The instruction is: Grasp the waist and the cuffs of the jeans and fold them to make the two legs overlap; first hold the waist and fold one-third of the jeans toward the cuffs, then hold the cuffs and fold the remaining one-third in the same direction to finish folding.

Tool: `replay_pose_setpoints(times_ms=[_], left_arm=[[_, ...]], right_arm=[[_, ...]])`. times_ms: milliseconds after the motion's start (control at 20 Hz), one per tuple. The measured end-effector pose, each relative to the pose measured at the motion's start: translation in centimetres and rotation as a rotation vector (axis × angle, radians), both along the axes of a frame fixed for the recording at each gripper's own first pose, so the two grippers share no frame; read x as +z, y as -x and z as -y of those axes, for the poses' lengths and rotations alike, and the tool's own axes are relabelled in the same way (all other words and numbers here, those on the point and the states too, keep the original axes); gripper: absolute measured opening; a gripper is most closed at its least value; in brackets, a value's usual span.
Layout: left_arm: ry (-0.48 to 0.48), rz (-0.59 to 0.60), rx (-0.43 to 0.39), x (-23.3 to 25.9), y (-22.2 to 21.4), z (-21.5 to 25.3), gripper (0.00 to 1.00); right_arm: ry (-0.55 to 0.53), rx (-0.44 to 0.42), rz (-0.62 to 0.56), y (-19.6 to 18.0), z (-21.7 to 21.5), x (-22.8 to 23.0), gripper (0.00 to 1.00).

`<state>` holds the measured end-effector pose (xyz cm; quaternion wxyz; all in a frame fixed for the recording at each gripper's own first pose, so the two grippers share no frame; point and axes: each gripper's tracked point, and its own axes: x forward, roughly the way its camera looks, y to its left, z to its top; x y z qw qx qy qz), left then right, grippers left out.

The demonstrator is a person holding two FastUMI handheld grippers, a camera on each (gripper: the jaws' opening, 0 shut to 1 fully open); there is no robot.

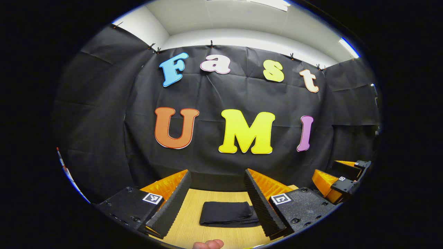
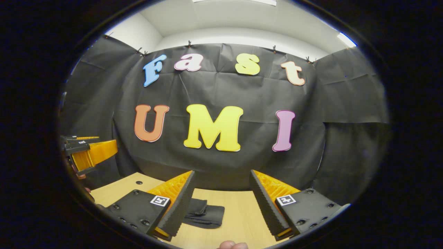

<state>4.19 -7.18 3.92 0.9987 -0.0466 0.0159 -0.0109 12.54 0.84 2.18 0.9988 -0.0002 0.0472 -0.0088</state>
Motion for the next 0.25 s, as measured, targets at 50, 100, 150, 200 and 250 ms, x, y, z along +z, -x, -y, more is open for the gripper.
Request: replay_pose_setpoints(times_ms=[50, 100, 150, 200, 250], left_arm=[[-0.001, 0.003, -0.003, -0.02, 0.11, 0.18, 0.98], [-0.005, -0.002, -0.006, -0.15, 0.12, 0.25, 0.98], [-0.011, -0.004, -0.009, -0.32, 0.15, 0.39, 0.97], [-0.014, -0.007, -0.010, -0.43, 0.17, 0.50, 0.97], [-0.013, -0.008, -0.015, -0.51, 0.24, 0.68, 0.98]], right_arm=[[-0.009, -0.011, -0.003, 0.16, 0.12, -0.14, 0.93], [-0.014, -0.018, -0.002, 0.30, 0.17, -0.05, 0.93], [-0.013, -0.027, -0.007, 0.44, 0.31, -0.17, 0.93], [-0.018, -0.030, -0.011, 0.50, 0.27, -0.32, 0.93], [-0.025, -0.035, -0.013, 0.55, 0.33, -0.23, 0.93]])
